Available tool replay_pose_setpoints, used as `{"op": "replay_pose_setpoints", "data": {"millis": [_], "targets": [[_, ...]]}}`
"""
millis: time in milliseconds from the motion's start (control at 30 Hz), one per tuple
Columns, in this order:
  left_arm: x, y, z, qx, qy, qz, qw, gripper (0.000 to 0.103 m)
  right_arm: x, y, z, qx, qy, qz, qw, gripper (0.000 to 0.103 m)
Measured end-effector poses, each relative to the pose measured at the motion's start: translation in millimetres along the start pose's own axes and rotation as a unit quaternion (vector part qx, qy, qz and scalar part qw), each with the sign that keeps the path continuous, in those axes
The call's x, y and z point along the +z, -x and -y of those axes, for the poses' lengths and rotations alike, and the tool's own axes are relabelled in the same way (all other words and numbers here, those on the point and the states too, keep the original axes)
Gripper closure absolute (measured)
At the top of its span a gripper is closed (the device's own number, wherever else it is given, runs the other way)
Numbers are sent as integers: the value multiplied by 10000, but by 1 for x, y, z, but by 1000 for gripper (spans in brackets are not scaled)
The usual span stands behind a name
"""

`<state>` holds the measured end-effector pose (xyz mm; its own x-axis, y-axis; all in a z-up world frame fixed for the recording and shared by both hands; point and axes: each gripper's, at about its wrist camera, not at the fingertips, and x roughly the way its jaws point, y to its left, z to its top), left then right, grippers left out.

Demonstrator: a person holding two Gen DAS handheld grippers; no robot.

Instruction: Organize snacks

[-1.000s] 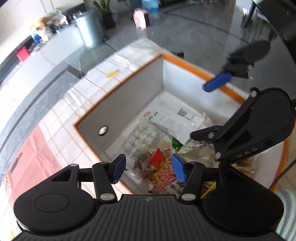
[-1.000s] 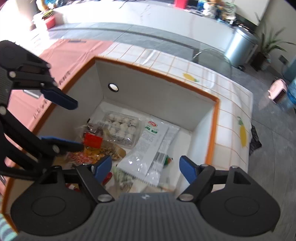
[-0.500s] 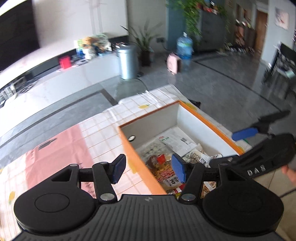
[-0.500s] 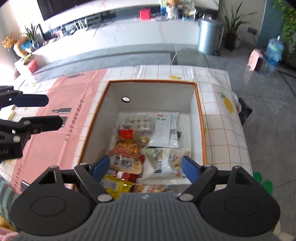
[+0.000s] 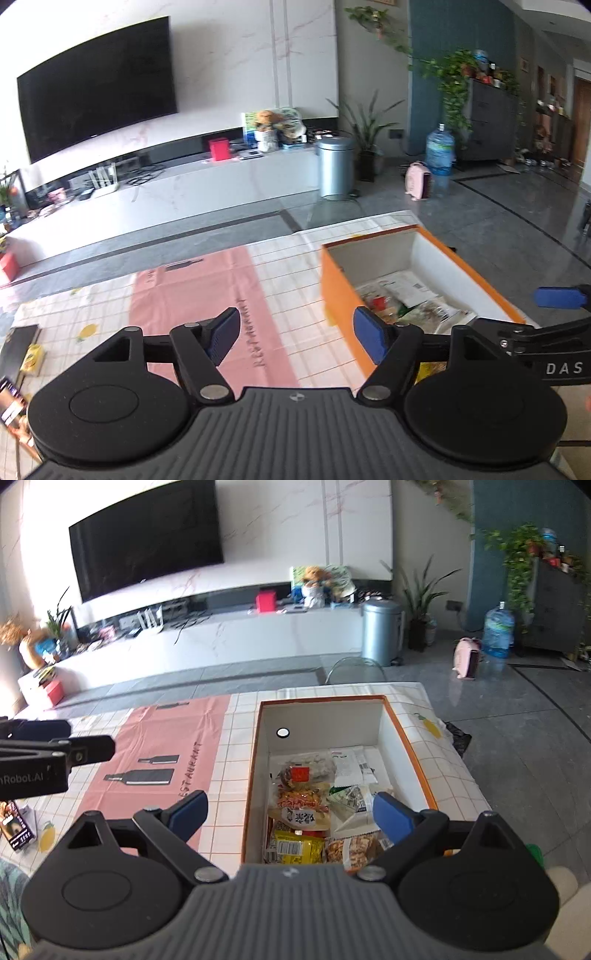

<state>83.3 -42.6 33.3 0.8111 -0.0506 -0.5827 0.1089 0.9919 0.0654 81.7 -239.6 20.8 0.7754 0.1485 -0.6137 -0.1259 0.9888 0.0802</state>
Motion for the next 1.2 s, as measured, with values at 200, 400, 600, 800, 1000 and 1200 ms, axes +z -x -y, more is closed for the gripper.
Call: {"op": "replay_pose_setpoints", "data": {"millis": [200, 400, 600, 800, 1000, 1200], "targets": [[-20, 5, -10, -85, 147, -119, 9998, 19, -24, 2, -18, -166, -121, -89, 9997, 10], [-45, 2, -21, -132, 291, -366, 9988, 17, -38, -3, -35, -306, -64, -225, 9993, 10], [-56, 6, -34, 4, 307, -430, 9986, 17, -37, -1, -50, -439, 143, -150, 9988, 10], [-57, 8, -39, -43, 362, -429, 9984, 17, -35, -1, -59, -445, 185, -158, 9987, 10], [-62, 8, -41, -82, 393, -532, 9978, 17, -39, -6, -59, -457, 157, -232, 9986, 10], [-61, 10, -40, -67, 360, -532, 9979, 17, -39, -9, -61, -424, 183, -236, 9987, 10]]}}
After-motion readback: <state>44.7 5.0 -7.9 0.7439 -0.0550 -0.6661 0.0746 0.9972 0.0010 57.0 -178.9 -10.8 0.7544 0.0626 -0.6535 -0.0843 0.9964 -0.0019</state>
